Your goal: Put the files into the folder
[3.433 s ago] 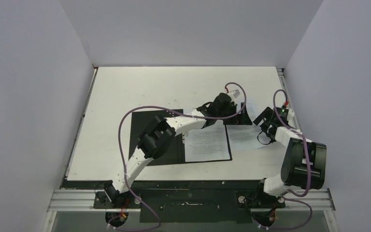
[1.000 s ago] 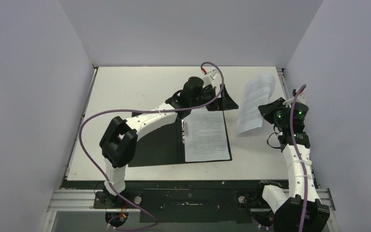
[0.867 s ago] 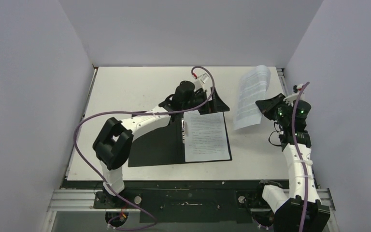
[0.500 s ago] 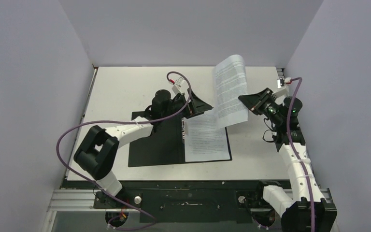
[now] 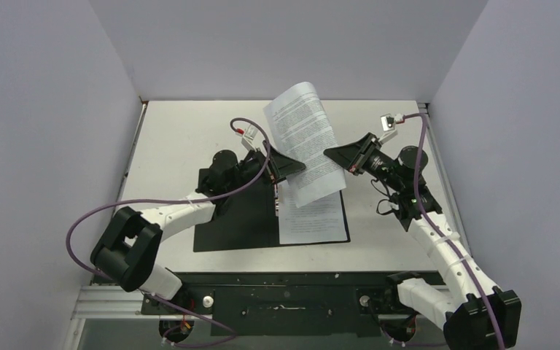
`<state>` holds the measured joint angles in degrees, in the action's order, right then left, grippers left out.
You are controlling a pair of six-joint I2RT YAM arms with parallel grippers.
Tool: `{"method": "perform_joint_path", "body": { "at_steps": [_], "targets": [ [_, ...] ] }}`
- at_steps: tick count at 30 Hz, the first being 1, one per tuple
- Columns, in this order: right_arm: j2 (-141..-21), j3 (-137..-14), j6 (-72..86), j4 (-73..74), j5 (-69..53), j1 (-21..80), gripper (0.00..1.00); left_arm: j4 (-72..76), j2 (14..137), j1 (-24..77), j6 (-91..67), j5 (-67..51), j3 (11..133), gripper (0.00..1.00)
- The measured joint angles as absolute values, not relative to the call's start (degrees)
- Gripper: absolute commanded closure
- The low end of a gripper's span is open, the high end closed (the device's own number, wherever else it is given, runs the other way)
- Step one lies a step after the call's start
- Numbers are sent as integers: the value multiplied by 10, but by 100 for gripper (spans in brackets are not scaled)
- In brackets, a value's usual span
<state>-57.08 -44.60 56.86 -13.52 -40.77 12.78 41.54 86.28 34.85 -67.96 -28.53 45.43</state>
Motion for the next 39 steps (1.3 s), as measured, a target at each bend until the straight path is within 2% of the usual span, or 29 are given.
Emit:
{"method": "perform_joint_path", "body": {
  "at_steps": [4,18,35,39],
  "targets": [
    [-571,-446,574,-137,-402,148,95,431,833,343,-684,-282,435,12],
    [-540,-440,577,-136,-388,181,95,467,746,333,-683,-267,380,33],
    [-481,-407,602,-140,-393,192,95,518,704,332,-695,-264,359,42],
    [-471,-398,608,-142,-395,193,95,542,704,332,-707,-264,356,54]
  ]
}}
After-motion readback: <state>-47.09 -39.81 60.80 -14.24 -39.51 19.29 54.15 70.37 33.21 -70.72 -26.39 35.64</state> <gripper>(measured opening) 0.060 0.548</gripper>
